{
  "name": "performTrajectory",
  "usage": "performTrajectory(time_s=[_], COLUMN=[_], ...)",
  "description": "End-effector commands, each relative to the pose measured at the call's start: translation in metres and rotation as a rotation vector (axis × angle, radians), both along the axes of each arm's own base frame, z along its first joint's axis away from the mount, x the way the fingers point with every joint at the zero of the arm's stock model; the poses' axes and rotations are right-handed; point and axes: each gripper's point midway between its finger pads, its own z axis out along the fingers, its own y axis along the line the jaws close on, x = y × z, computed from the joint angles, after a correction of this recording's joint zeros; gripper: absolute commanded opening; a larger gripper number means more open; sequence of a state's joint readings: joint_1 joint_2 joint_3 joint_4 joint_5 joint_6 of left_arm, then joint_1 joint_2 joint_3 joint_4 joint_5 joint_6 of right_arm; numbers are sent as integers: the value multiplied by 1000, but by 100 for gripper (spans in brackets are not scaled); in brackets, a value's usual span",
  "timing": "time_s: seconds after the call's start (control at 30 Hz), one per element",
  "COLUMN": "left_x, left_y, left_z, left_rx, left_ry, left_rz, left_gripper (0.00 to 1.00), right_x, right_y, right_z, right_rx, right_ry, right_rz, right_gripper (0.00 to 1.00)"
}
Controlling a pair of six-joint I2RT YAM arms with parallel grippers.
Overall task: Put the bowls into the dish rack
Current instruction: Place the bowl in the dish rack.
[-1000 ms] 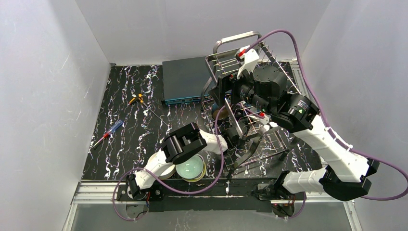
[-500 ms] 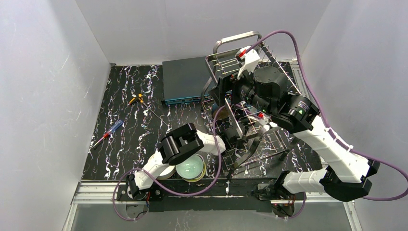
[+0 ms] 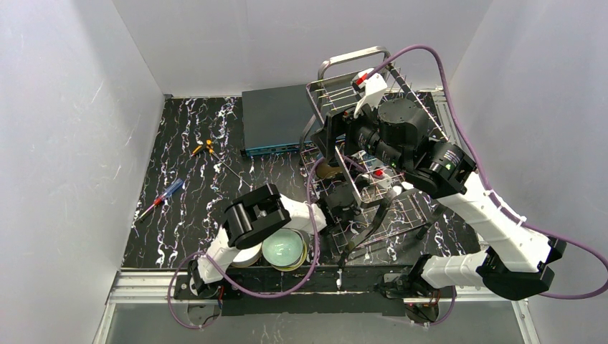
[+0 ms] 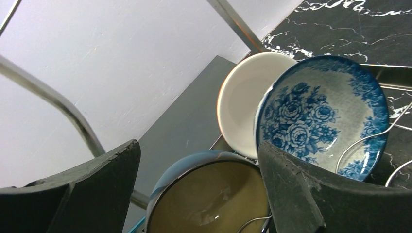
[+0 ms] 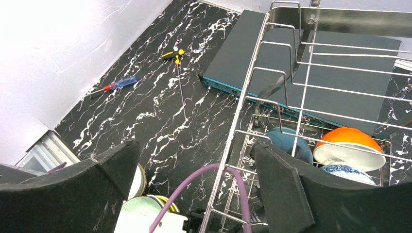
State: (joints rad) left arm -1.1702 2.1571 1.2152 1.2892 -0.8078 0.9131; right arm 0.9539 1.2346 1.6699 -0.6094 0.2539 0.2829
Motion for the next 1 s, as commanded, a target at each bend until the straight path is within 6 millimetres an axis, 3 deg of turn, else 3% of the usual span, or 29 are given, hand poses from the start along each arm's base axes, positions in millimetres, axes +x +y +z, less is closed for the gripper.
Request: performTrajectory(time_s=[0.0, 0.53, 0.77, 0.97], left_x=[-10, -41, -53, -65], left_y=[22, 64, 95, 137], left_z=[45, 39, 48, 49], left_rx=[-149, -168, -199, -213], left_ry=[-39, 4, 18, 36], left_rz=[30, 54, 89, 152], left_gripper=[89, 90, 90, 89], right_x=[-6, -5, -5, -5], right_y=[1, 2, 3, 4], right_z=[11, 12, 12, 10], right_rx=[39, 33, 34, 33], right_ry=[-11, -14, -14, -9], right_rz=[24, 24, 29, 31], right_gripper=[95, 97, 97, 98])
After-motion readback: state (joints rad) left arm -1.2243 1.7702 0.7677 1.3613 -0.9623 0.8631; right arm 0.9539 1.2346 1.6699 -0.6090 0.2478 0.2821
